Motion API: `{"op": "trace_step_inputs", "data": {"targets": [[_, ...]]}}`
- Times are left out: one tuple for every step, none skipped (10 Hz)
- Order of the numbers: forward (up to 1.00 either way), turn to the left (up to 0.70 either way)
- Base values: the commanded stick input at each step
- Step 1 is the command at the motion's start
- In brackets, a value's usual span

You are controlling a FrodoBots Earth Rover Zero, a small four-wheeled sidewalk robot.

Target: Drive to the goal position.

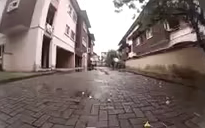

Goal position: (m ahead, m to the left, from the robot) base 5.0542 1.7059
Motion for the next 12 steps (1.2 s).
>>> {"op": "trace_step_inputs", "data": {"targets": [[0.5,0.0],[0.5,0.0],[0.5,0.0],[0.5,0.0],[0.5,0.0],[0.5,0.0],[0.5,0.0],[0.5,0.0],[0.5,0.0],[0.5,0.0],[0.5,0.0],[0.5,0.0]]}}
